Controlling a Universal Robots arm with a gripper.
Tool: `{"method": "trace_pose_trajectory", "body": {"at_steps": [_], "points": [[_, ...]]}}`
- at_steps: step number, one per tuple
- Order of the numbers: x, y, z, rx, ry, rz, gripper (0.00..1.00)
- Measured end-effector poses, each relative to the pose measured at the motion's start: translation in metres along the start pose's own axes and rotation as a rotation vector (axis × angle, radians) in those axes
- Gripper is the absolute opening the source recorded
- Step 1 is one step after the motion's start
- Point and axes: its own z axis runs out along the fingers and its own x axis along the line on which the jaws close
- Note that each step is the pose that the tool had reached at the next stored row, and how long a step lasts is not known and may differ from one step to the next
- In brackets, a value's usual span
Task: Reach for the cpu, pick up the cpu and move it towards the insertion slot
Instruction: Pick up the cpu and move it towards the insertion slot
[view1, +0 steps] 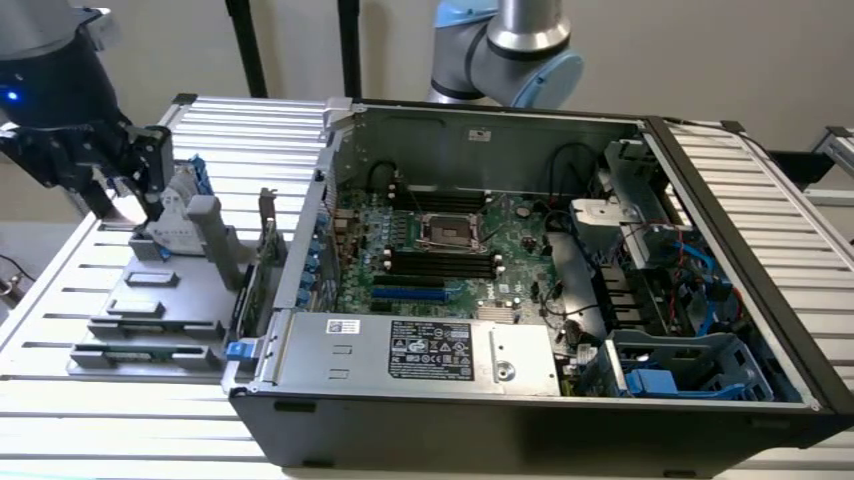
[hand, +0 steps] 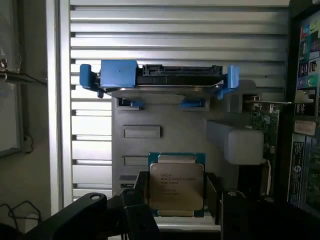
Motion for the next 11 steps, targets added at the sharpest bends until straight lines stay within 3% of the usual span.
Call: {"method": "trace_pose_trajectory", "body": {"at_steps": [6,11], "points": [[-0.027,0.0003,-0.0258,-0.0065,-0.0001,0.0,0.55],[-0.05,0.0003,-0.0349,-0.0104,0.0,0.0,0.55]]}}
